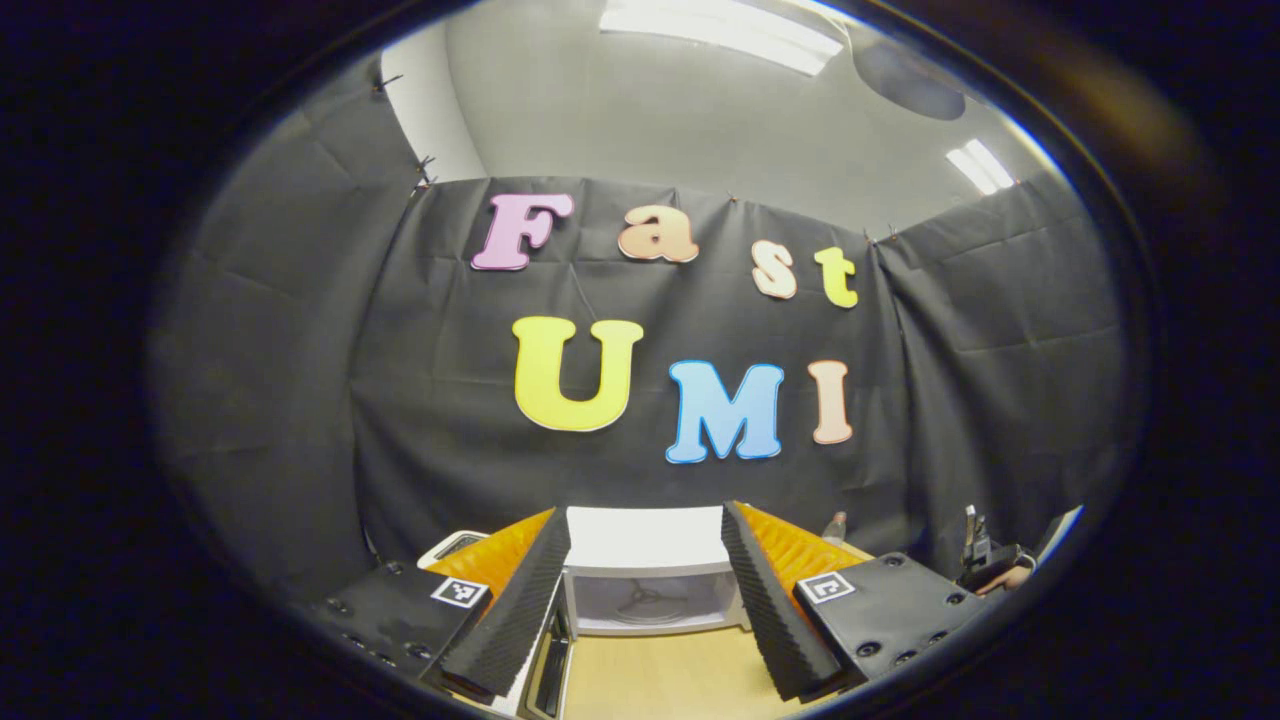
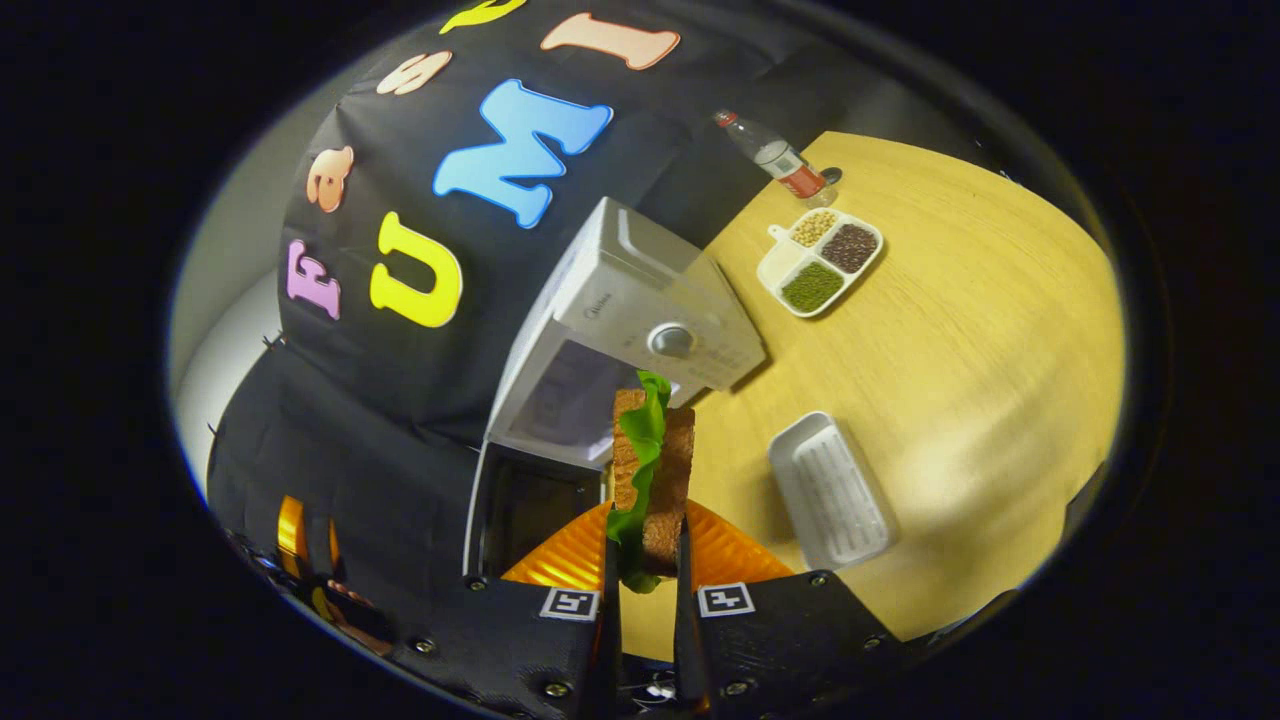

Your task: Open the microwave oven with the left hand, put the food in, and close the microwave oven.

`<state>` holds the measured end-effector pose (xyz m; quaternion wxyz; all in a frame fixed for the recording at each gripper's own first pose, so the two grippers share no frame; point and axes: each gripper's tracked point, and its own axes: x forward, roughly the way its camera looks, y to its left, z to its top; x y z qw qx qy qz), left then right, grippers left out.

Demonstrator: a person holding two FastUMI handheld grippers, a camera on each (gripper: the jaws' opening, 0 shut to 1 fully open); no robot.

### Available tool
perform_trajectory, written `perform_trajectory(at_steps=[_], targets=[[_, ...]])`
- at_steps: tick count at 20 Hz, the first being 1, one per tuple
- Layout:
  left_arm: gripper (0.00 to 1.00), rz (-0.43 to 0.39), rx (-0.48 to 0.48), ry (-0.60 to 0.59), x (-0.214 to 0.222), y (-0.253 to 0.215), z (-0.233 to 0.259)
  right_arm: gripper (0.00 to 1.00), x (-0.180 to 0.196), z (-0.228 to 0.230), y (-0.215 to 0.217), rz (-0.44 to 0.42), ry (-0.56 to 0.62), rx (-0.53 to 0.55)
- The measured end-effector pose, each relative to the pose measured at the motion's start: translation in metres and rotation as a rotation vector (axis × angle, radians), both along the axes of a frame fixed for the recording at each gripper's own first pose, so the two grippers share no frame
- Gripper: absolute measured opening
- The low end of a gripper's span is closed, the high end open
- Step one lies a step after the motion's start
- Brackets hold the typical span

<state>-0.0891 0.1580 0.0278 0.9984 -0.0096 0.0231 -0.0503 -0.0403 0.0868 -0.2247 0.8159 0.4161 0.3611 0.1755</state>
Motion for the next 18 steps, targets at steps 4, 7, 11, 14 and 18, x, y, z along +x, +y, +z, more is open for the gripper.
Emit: perform_trajectory(at_steps=[4, 7, 11, 14, 18], targets=[[0.95, -0.009, -0.010, -0.007, 0.000, 0.035, 0.001, 0.21, 0.016, 0.025, 0.054, -0.023, -0.050, 0.124], [0.97, -0.009, -0.019, -0.009, -0.004, 0.054, 0.002, 0.21, 0.032, 0.026, 0.092, -0.040, -0.067, 0.152], [0.97, 0.016, -0.024, 0.010, -0.014, 0.080, -0.002, 0.22, 0.061, 0.005, 0.137, -0.097, -0.046, 0.160], [0.96, 0.038, -0.021, 0.008, -0.026, 0.098, 0.004, 0.22, 0.091, -0.011, 0.161, -0.146, -0.027, 0.199], [0.96, 0.074, 0.004, 0.005, -0.036, 0.121, 0.009, 0.22, 0.128, -0.030, 0.179, -0.233, 0.015, 0.227]])
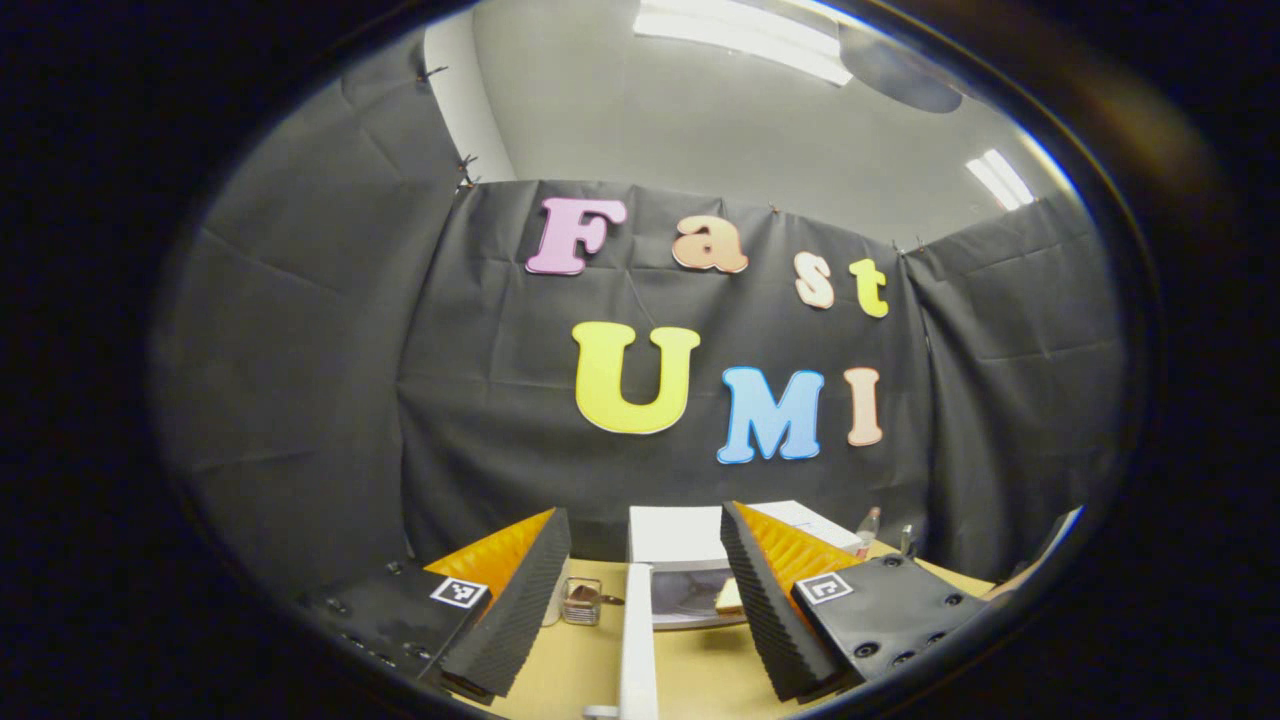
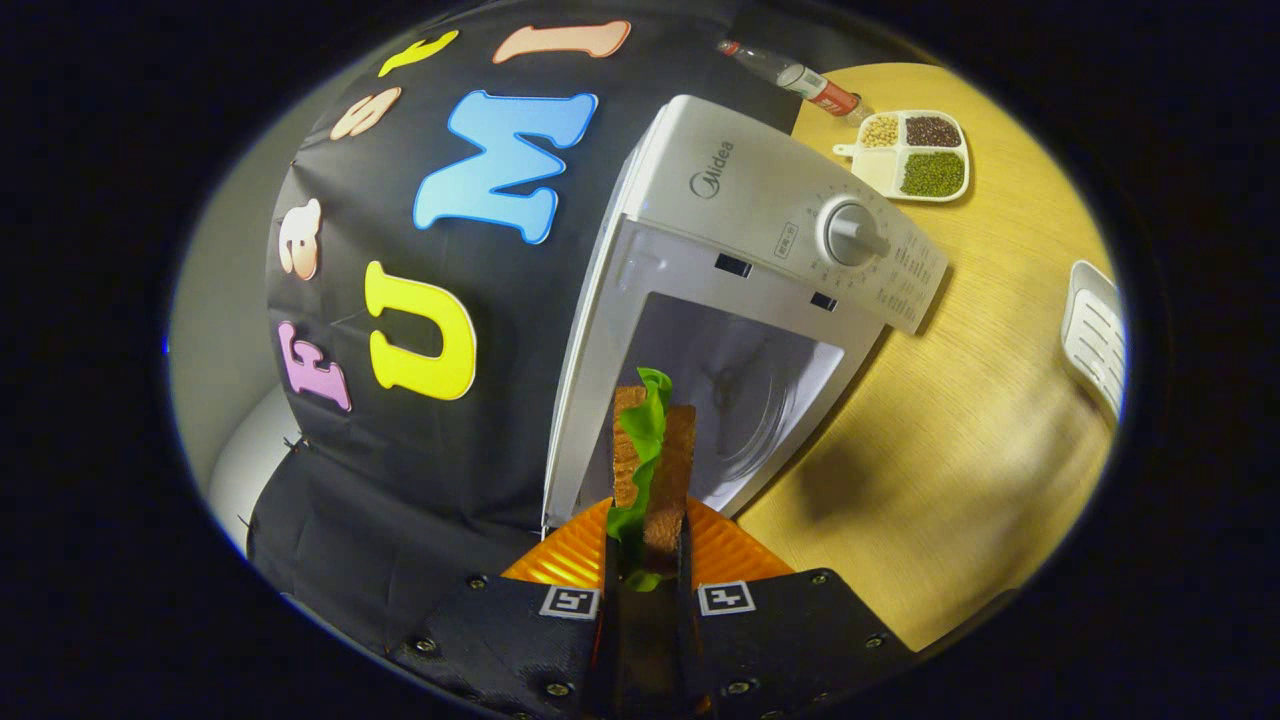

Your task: Open the microwave oven with the left hand, put the food in, and close the microwave oven.

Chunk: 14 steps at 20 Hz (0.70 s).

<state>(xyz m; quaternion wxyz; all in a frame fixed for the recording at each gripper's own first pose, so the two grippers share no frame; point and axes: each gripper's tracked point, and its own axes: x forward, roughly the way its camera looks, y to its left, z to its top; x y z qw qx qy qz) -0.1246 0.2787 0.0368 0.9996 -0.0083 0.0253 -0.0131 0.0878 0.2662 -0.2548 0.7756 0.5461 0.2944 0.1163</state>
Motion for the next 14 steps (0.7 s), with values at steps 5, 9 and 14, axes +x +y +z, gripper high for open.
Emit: perform_trajectory(at_steps=[5, 9, 14], targets=[[0.96, 0.046, -0.029, 0.018, -0.006, 0.030, -0.010, 0.22, 0.043, -0.025, 0.012, -0.159, 0.016, 0.035], [0.97, 0.089, -0.021, 0.050, -0.008, 0.056, -0.021, 0.22, 0.078, -0.045, 0.022, -0.312, 0.045, 0.091], [0.96, 0.133, -0.011, 0.089, -0.008, 0.084, -0.032, 0.22, 0.111, -0.073, 0.042, -0.419, 0.081, 0.127]])
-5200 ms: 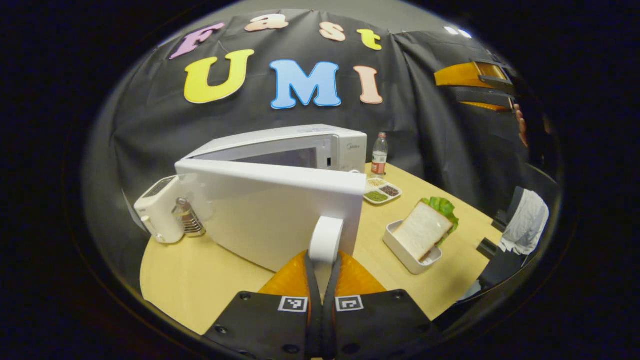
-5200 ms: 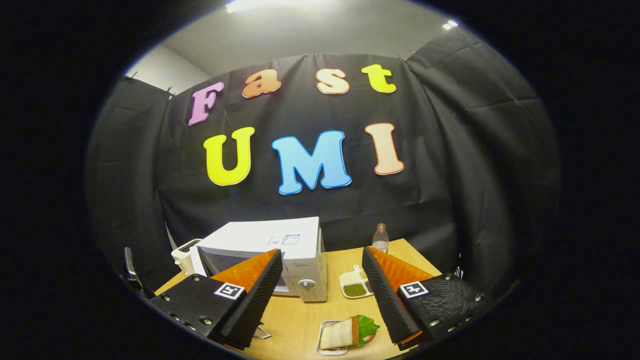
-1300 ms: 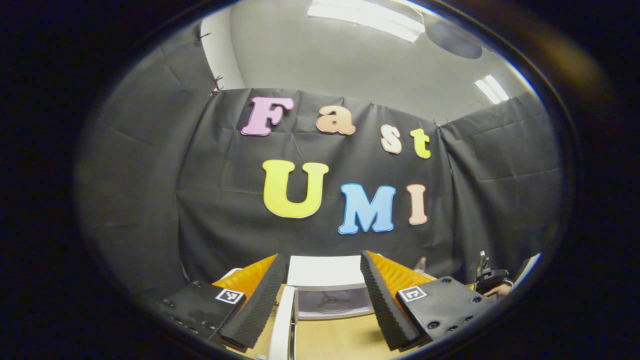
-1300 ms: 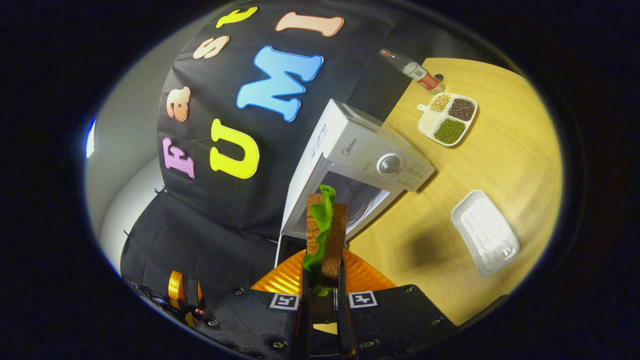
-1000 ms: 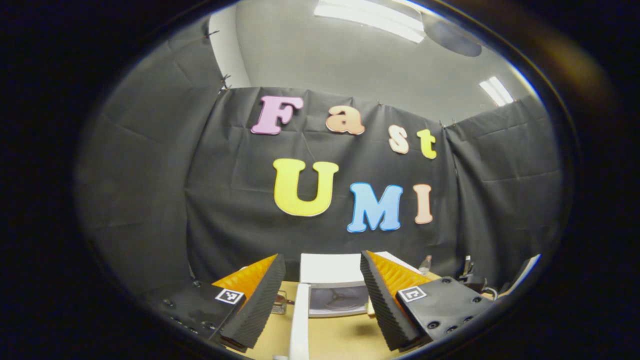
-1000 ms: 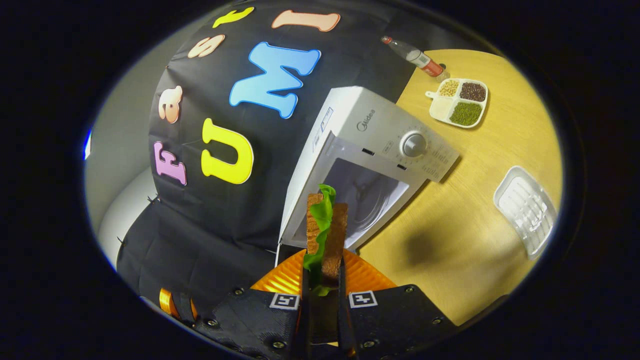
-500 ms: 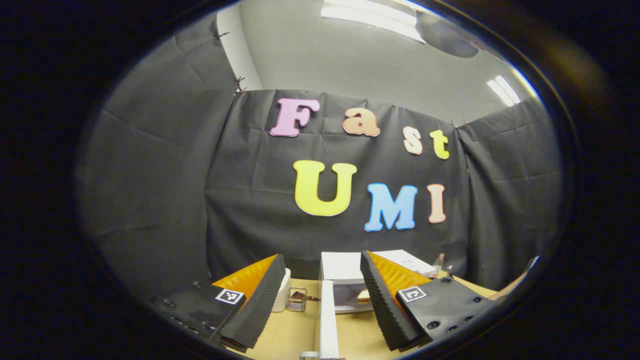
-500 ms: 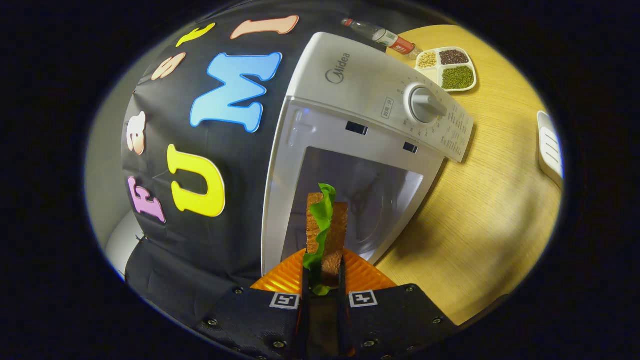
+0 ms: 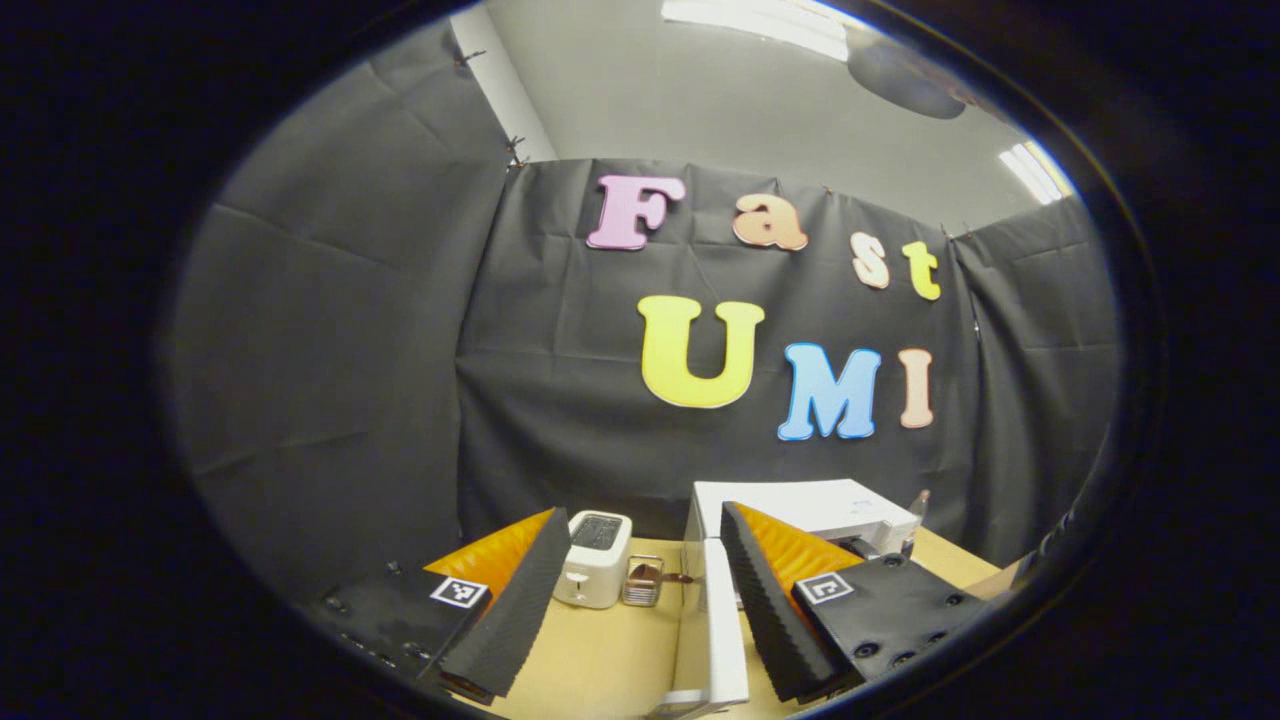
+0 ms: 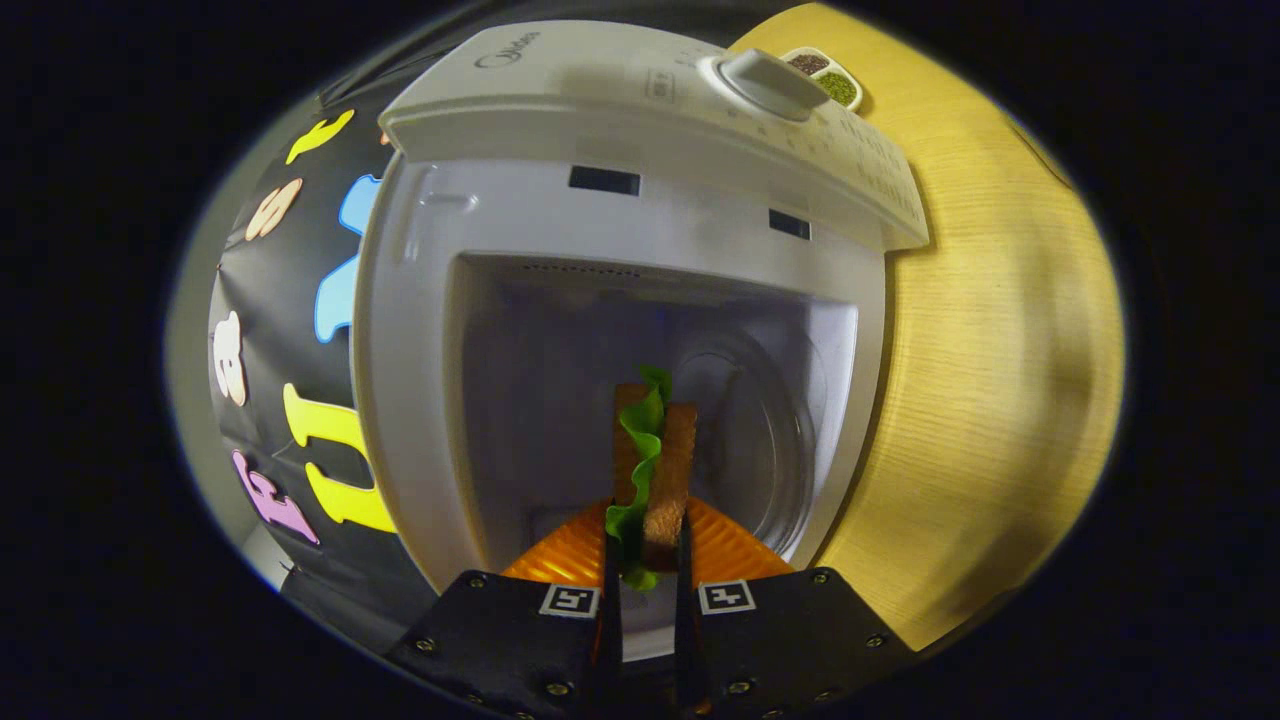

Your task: Open the microwave oven with the left hand, put the food in, and close the microwave oven.

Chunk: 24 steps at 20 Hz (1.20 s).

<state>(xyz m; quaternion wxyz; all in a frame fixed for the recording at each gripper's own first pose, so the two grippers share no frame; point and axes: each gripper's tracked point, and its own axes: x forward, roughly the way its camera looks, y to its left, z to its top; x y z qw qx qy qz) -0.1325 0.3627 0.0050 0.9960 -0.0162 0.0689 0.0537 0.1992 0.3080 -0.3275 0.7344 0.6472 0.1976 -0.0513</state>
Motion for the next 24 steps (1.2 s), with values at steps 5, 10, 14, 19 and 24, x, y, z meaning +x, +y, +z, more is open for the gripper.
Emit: perform_trajectory(at_steps=[5, 10, 14, 19, 24], targets=[[0.96, 0.030, -0.015, 0.019, 0.002, 0.015, -0.010, 0.33, 0.020, -0.022, 0.019, -0.035, 0.038, -0.015], [0.97, -0.002, -0.032, 0.023, 0.019, 0.007, -0.016, 0.44, 0.015, -0.030, 0.032, 0.068, 0.122, -0.050], [0.96, -0.067, -0.025, 0.010, 0.040, -0.011, -0.014, 0.50, -0.003, -0.031, 0.023, 0.151, 0.158, -0.164], [0.97, -0.126, -0.043, 0.000, 0.057, -0.034, -0.015, 0.77, -0.041, -0.020, 0.003, 0.250, 0.125, -0.356], [0.97, -0.168, -0.074, -0.010, 0.066, -0.051, -0.015, 0.77, -0.081, 0.011, -0.015, 0.396, 0.021, -0.612]])
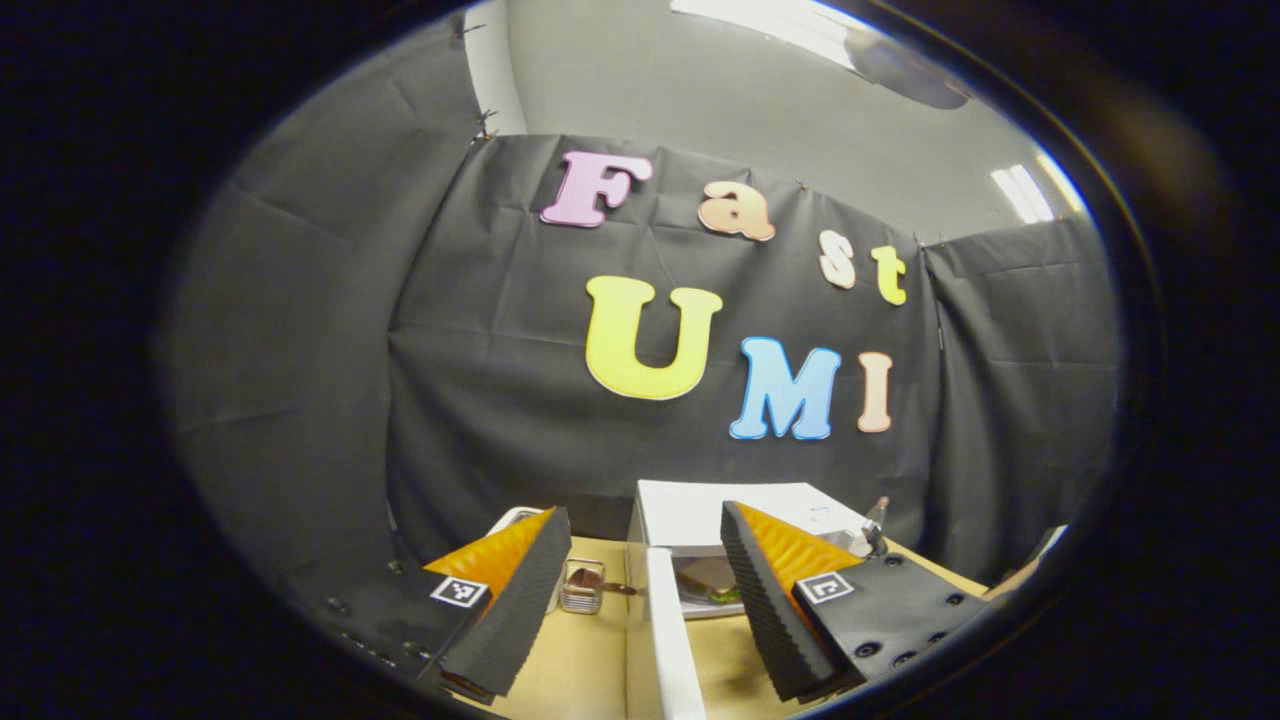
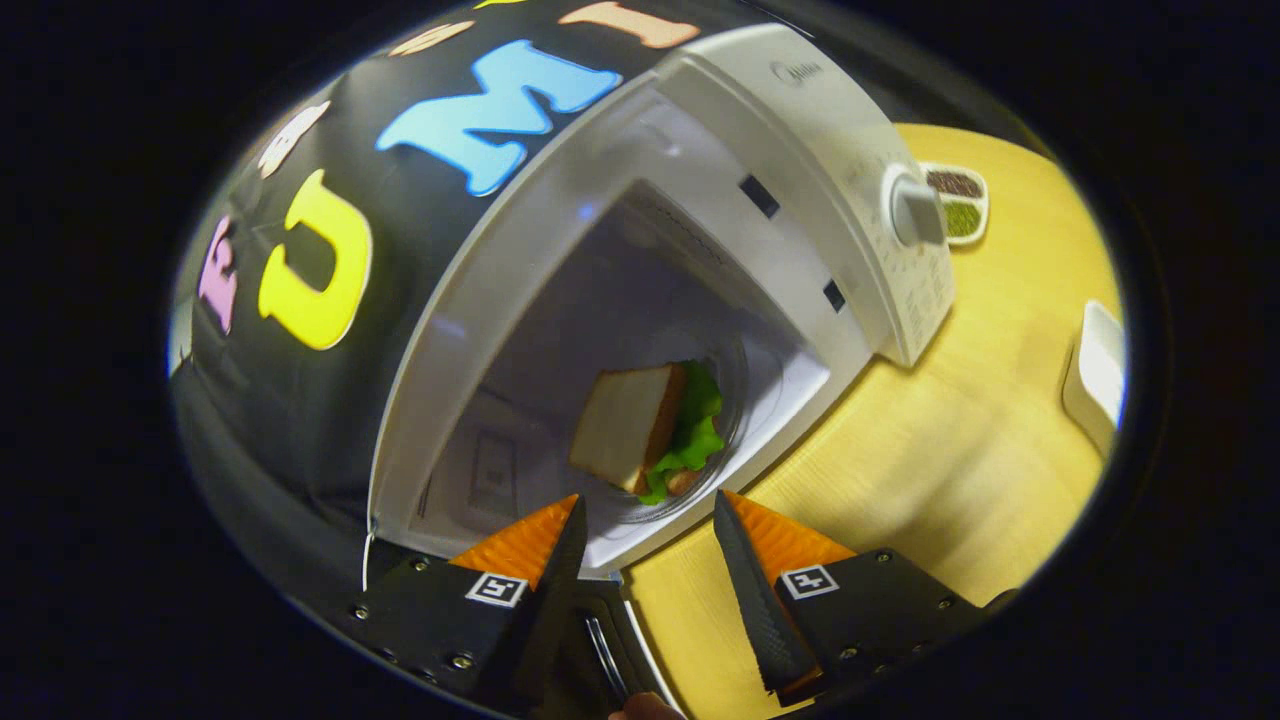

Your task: Open the microwave oven with the left hand, put the food in, and close the microwave oven.

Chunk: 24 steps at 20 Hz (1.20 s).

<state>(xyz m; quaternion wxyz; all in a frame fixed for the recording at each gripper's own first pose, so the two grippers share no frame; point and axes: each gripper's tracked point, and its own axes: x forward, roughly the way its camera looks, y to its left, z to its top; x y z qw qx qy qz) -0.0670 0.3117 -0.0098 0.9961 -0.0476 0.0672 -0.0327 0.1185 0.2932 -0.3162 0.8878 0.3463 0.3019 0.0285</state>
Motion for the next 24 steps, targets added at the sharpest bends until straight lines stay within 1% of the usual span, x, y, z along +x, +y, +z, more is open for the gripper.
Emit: perform_trajectory(at_steps=[1, 2, 6, 8, 13, 15, 17, 21, 24], targets=[[0.97, -0.002, 0.000, -0.004, 0.002, -0.001, -0.001, 0.77, -0.009, 0.013, -0.006, 0.022, -0.038, -0.051], [0.96, -0.009, -0.002, -0.003, 0.003, -0.004, -0.003, 0.77, -0.014, 0.028, -0.011, 0.036, -0.075, -0.087], [0.97, -0.029, 0.005, -0.009, 0.005, -0.011, -0.006, 0.77, -0.036, 0.094, -0.030, 0.081, -0.232, -0.227], [0.96, -0.039, 0.011, -0.012, 0.004, -0.017, -0.009, 0.77, -0.053, 0.129, -0.034, 0.100, -0.302, -0.279], [0.96, -0.069, 0.026, -0.003, 0.003, -0.034, -0.018, 0.76, -0.095, 0.195, -0.064, 0.123, -0.423, -0.435], [0.95, -0.072, 0.032, 0.004, 0.003, -0.039, -0.024, 0.77, -0.107, 0.221, -0.080, 0.111, -0.494, -0.504], [0.96, -0.069, 0.037, 0.014, 0.003, -0.042, -0.028, 0.77, -0.120, 0.240, -0.097, 0.089, -0.545, -0.578], [0.96, -0.068, 0.054, 0.017, -0.002, -0.047, -0.031, 0.77, -0.138, 0.271, -0.115, 0.050, -0.601, -0.631], [0.95, -0.060, 0.044, 0.005, -0.002, -0.049, -0.031, 0.77, -0.145, 0.289, -0.124, 0.041, -0.651, -0.670]])
